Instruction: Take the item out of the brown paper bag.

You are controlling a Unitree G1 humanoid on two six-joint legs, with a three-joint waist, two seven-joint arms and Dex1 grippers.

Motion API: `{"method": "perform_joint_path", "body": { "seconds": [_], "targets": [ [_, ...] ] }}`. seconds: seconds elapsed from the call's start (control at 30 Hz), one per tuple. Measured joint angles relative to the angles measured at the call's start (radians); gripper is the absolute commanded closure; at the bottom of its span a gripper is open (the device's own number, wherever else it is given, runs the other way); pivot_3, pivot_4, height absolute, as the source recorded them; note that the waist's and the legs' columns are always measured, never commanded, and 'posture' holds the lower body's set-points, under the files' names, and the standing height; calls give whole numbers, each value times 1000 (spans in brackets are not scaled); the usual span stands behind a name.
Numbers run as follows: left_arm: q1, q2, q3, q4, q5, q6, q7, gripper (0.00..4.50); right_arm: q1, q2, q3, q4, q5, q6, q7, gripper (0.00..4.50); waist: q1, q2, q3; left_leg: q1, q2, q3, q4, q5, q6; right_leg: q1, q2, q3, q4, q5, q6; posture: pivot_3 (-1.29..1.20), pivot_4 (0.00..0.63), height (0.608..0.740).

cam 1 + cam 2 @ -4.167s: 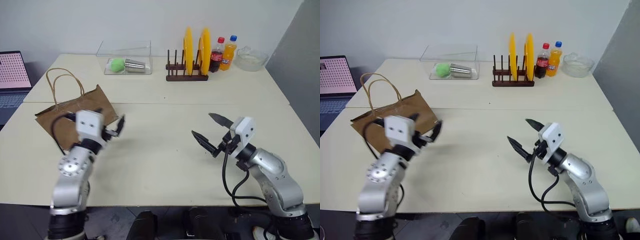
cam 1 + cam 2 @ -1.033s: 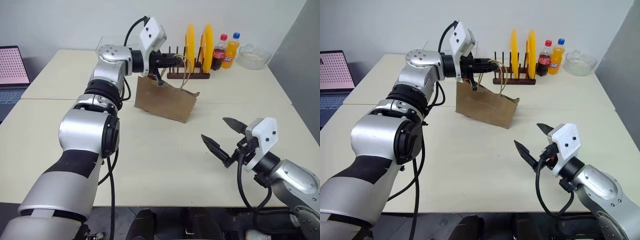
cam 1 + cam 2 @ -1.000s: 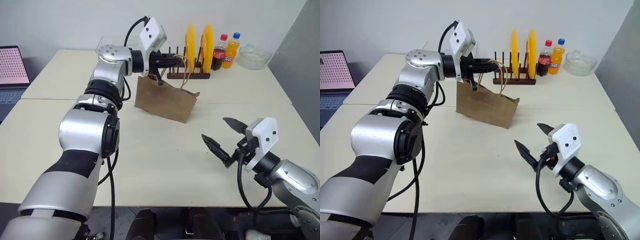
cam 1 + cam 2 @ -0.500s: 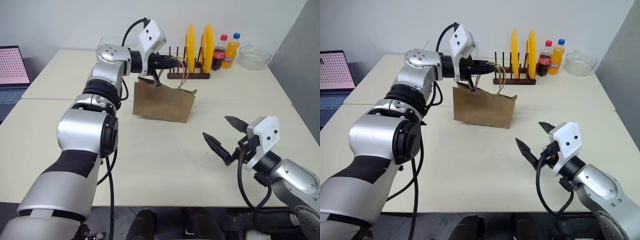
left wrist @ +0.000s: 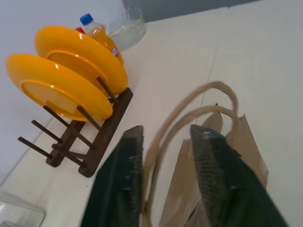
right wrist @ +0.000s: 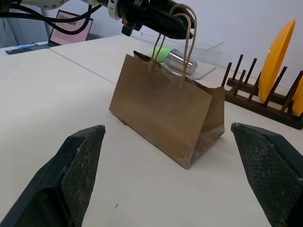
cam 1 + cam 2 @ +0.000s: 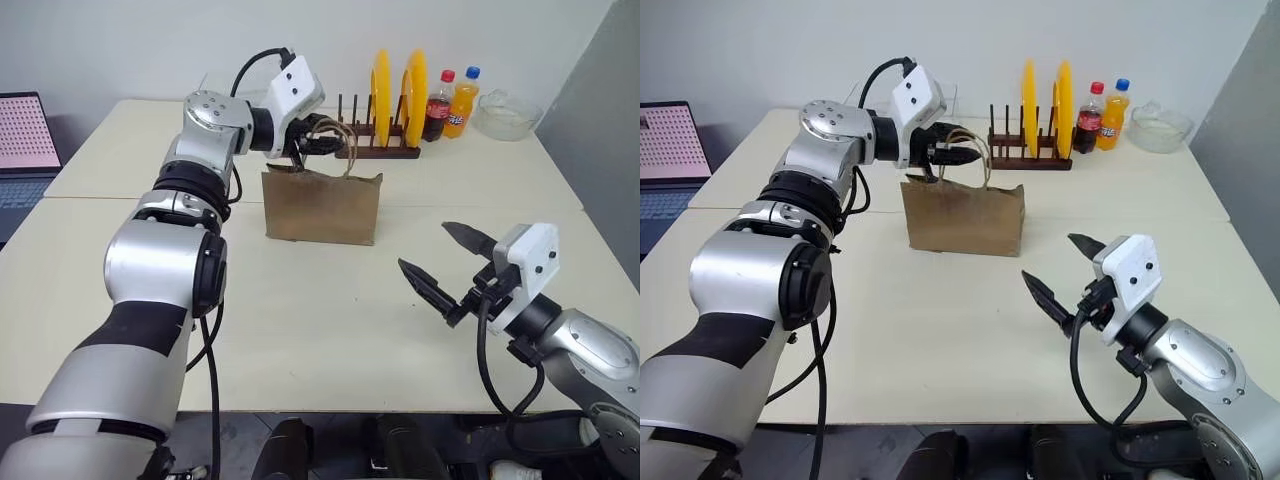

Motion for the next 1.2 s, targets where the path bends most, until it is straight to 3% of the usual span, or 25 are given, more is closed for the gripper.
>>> {"method": "perform_joint_path", "body": {
  "seconds": [0.13,0.43,0.57,0.67,0.77,0.9,1.0,1.2],
  "targets": [
    [28,34,-19,-1,20,-38,12,658,-16,-6,1,2,1,0,9,0,-3,0,0,1,0,0,0,0,0,0,0,1,1,0,0,0,150,740],
    [148,170,55,-52,-72,-31,-100,658,-140,-50,31,95,-4,3,66,0,-4,0,0,1,0,0,1,0,0,0,0,0,1,2,-3,0,150,740],
    [282,214,106,-228,-164,32,-163,658,-289,-61,107,240,-62,-9,109,0,-5,1,0,1,1,0,1,0,0,0,0,2,1,3,-5,0,150,740],
    [512,246,148,-544,-252,166,-153,622,-420,-62,187,397,-153,-67,164,642,-18,1,0,1,1,1,1,0,0,0,0,7,2,3,-5,0,150,740],
    [808,256,211,-961,-356,388,-75,622,-538,-50,249,595,-251,-151,224,1707,-25,1,0,1,1,1,1,0,0,-2,0,10,2,3,-5,0,150,740],
    [1087,189,297,-1478,-515,659,118,622,-720,7,329,905,-376,-282,315,3188,-21,1,0,2,0,3,1,0,-1,-2,0,11,2,3,-6,0,150,740],
    [1204,120,320,-1744,-611,783,263,622,-868,55,381,1151,-472,-422,380,4322,-14,1,0,4,0,4,1,0,0,-1,0,12,2,4,-6,0,150,740],
    [1398,105,300,-1957,-670,884,398,622,-1112,158,441,1682,-652,-711,441,4446,-16,2,0,8,0,9,0,0,-1,1,1,17,3,4,-6,0,150,740]
  ]
}}
